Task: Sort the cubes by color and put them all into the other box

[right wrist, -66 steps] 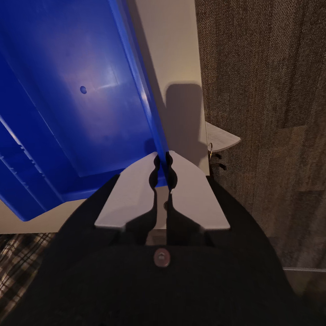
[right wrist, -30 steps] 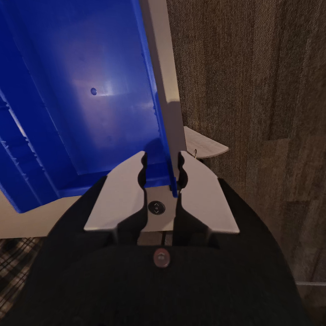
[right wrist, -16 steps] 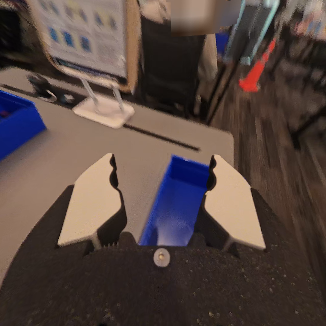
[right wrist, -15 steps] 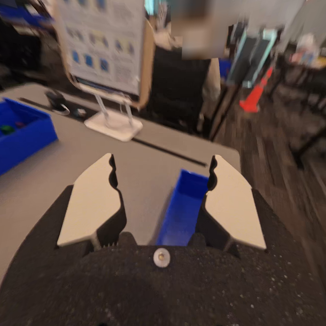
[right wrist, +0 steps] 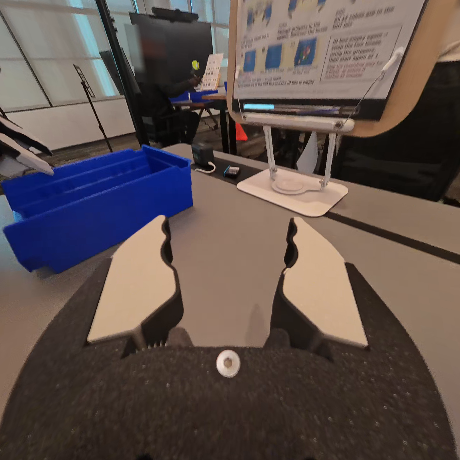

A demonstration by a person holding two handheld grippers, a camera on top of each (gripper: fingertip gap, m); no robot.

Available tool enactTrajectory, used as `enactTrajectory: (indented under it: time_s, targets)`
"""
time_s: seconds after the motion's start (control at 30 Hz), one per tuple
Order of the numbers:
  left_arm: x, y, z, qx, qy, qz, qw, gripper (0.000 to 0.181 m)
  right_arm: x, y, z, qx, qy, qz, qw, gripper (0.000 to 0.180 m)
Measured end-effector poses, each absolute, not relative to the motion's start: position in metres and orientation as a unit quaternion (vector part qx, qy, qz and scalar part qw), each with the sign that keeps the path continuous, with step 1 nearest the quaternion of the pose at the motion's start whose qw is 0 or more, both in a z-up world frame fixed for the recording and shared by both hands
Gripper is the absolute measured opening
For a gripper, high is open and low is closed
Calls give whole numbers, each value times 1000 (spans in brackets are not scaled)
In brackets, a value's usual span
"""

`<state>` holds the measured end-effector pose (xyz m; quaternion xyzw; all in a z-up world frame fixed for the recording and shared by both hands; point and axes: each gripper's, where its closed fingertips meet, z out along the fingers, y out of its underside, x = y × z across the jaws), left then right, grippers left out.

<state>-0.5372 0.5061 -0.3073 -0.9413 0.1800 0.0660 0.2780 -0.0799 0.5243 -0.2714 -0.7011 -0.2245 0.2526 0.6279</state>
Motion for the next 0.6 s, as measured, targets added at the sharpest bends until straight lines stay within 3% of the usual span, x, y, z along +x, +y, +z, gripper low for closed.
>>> enactTrajectory:
  time_s: [0.17,0.3,0.43,0.6]
  targets:
    - [-538,505,-341,-961,191,53,195,65,-81,525,-296,-716,-250,237,607,81]
    - [-521,504,-360,-963,218,-5,159,14,-86,520,-302,-719,-261,245,595,72]
    - [-519,502,-360,-973,168,-84,134,5,-96,516,-310,-728,-281,244,575,68]
    - [-553,491,-360,-979,145,-57,130,5,-107,509,-320,-734,-309,241,554,59]
